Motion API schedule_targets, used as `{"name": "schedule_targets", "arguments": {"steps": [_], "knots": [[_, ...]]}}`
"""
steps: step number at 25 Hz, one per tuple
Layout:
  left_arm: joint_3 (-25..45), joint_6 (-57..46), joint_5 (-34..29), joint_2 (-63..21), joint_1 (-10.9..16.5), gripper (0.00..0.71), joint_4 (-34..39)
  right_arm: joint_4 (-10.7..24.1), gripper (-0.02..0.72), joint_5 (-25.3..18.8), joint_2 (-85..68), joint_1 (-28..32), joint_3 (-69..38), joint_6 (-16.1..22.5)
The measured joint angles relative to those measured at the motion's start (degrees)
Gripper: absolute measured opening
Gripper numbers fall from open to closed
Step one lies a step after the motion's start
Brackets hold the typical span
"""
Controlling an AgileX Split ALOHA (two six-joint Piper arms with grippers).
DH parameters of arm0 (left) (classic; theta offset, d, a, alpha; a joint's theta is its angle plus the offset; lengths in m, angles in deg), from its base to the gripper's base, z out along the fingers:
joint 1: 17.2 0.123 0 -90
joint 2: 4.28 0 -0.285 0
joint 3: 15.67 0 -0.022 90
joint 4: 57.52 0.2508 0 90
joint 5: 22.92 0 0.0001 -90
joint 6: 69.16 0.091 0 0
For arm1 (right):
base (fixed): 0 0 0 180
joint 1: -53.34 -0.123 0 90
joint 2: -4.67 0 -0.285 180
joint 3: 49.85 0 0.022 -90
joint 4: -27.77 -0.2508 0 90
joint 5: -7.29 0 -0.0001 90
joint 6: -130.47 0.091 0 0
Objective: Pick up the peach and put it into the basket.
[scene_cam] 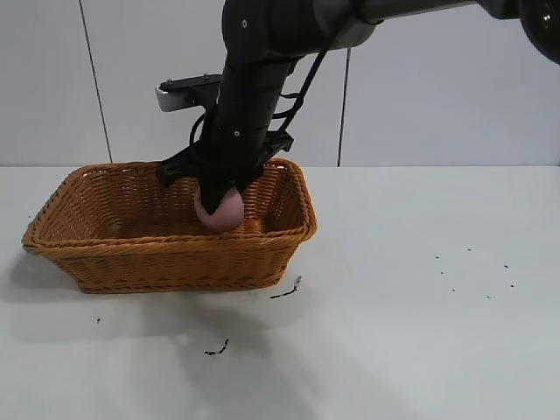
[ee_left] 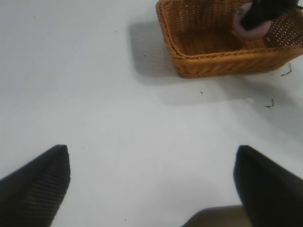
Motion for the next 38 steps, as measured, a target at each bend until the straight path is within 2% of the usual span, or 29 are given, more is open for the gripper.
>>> {"name": "schedule_targets", "arguments": {"steps": [6,10,18,24,27,34,38], "knots": [[0.0,0.0,0.0,0.0,0.0,0.692,0.0,0.05,0.689,-3.6,-3.91,0.48,6.33,0.46],[0.0,0.0,0.0,0.0,0.0,0.692,0.0,-0.22,0.689,-7.06,-4.68,3.18,11.55,1.38],[0.0,0.0,0.0,0.0,0.0,0.692,0.0,0.04,0.689,-9.04,-4.54,17.0,12.26,2.46],[0.0,0.0,0.0,0.0,0.0,0.692,0.0,0.38,0.689,-13.05,-4.54,27.91,12.32,2.46],[0.0,0.0,0.0,0.0,0.0,0.692,0.0,0.52,0.689,-14.64,-4.54,31.09,12.32,2.46],[0.0,0.0,0.0,0.0,0.0,0.692,0.0,2.46,0.689,-16.69,-8.16,32.13,9.31,2.46],[0.0,0.0,0.0,0.0,0.0,0.692,0.0,1.68,0.689,-16.68,-15.27,32.13,2.25,2.51]]}}
